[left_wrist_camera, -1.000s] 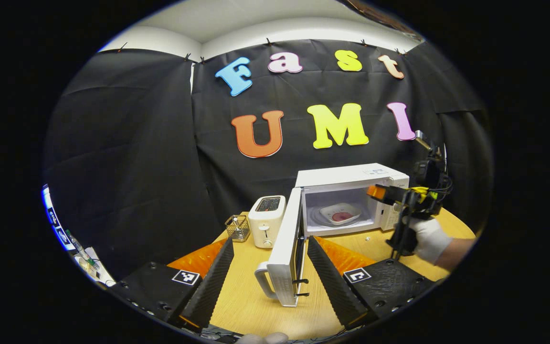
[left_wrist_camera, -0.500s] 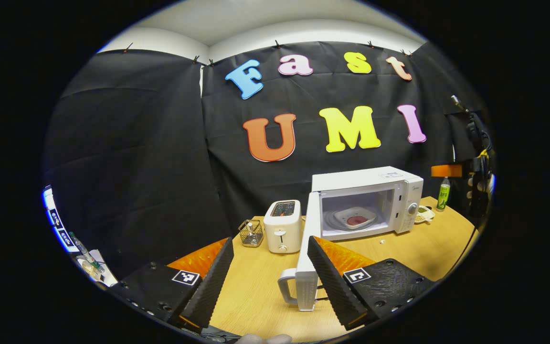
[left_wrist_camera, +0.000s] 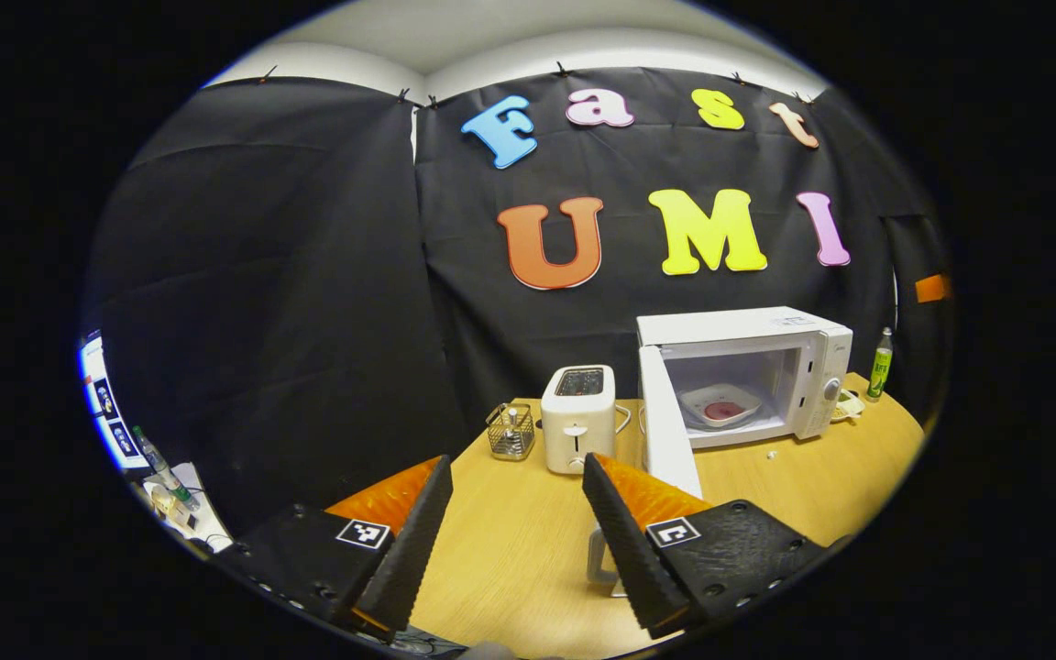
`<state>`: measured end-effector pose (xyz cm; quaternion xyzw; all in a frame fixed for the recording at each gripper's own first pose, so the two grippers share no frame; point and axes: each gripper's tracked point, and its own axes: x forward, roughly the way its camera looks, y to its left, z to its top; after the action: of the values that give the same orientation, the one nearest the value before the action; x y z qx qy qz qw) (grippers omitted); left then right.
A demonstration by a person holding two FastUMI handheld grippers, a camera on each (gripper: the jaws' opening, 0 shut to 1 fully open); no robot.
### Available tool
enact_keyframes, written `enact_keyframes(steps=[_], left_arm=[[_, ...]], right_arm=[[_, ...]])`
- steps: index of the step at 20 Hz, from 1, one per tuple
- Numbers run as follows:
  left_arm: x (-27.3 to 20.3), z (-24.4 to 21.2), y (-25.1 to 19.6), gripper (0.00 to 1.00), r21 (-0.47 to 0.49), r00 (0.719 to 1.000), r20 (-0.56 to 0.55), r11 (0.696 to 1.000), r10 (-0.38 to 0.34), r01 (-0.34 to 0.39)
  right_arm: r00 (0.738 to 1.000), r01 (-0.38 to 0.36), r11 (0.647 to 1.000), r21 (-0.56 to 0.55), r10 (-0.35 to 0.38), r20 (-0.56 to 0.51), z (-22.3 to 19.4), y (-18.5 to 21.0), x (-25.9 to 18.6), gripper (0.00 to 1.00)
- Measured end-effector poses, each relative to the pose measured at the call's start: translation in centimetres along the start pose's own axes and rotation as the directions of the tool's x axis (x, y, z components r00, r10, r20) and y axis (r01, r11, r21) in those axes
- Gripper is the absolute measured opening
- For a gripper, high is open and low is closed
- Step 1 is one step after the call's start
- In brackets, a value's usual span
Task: Open the microwave oven with the left hand, put the food in, and close the microwave oven.
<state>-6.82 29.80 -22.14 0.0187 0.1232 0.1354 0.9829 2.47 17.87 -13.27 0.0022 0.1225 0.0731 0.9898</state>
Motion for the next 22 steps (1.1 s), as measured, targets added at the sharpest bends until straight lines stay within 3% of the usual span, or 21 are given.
enact_keyframes(steps=[1,2,3,4,5,6,9,15,16,19,20,21,22], left_arm=[[0.1,-0.6,-0.5,0.92,-0.001,1.0,0.004,1.0,-0.026,0.026],[0.4,-0.9,-0.4,0.63,0.002,1.0,0.012,1.0,-0.022,0.022],[0.9,-1.8,-0.1,0.35,0.008,1.0,0.0,1.0,-0.013,0.013],[1.6,-3.2,0.2,0.07,0.011,1.0,-0.021,1.0,-0.004,0.004],[1.9,-4.6,0.2,0.0,-0.004,0.999,-0.052,1.0,0.0,0.0],[2.2,-5.7,0.2,0.0,-0.02,0.998,-0.068,1.0,-0.005,0.004],[3.8,-8.3,0.3,0.0,-0.018,0.994,-0.106,1.0,-0.011,0.009],[3.7,-7.6,-2.5,0.0,0.012,0.995,-0.075,0.998,-0.058,0.059],[3.9,-7.5,-3.3,0.0,0.015,0.995,-0.072,0.997,-0.075,0.076],[3.0,-6.6,-6.1,0.0,0.009,0.992,-0.05,0.994,-0.112,0.113],[2.8,-6.3,-7.4,0.0,0.005,0.991,-0.041,0.992,-0.125,0.125],[2.6,-6.4,-8.8,0.0,-0.004,0.989,-0.045,0.99,-0.14,0.139],[2.4,-6.2,-10.4,0.0,-0.015,0.986,-0.042,0.987,-0.163,0.162]], right_arm=[[1.0,0.003,1.0,0.004,-0.003,-0.006,-0.2,-0.3,-0.2,1.0],[1.0,0.008,1.0,0.01,-0.008,-0.012,-0.2,-0.6,-0.5,0.91],[1.0,0.014,1.0,0.018,-0.014,-0.02,-0.4,-0.8,-0.7,0.92],[1.0,0.02,0.999,0.025,-0.019,-0.025,-0.5,-1.1,-0.9,1.0],[0.999,0.029,0.999,0.031,-0.028,-0.033,-0.6,-1.4,-1.2,0.92],[0.999,0.033,0.999,0.033,-0.032,-0.037,-0.8,-1.6,-1.3,1.0],[0.997,0.048,0.998,0.037,-0.045,-0.055,-1.1,-1.9,-1.8,1.0],[0.996,0.054,0.998,0.044,-0.051,-0.067,-0.9,-2.5,-2.3,1.0],[0.996,0.053,0.998,0.045,-0.05,-0.068,-0.9,-2.6,-2.1,0.92],[0.997,0.03,0.999,0.045,-0.026,-0.078,-0.7,-2.6,-1.7,0.92],[0.996,0.023,0.999,0.042,-0.02,-0.082,-0.6,-2.6,-1.5,1.0],[0.996,0.013,0.999,0.038,-0.01,-0.09,-0.5,-2.7,-1.2,0.92],[0.996,0.008,0.999,0.037,-0.005,-0.094,-0.4,-2.8,-1.1,0.92]])
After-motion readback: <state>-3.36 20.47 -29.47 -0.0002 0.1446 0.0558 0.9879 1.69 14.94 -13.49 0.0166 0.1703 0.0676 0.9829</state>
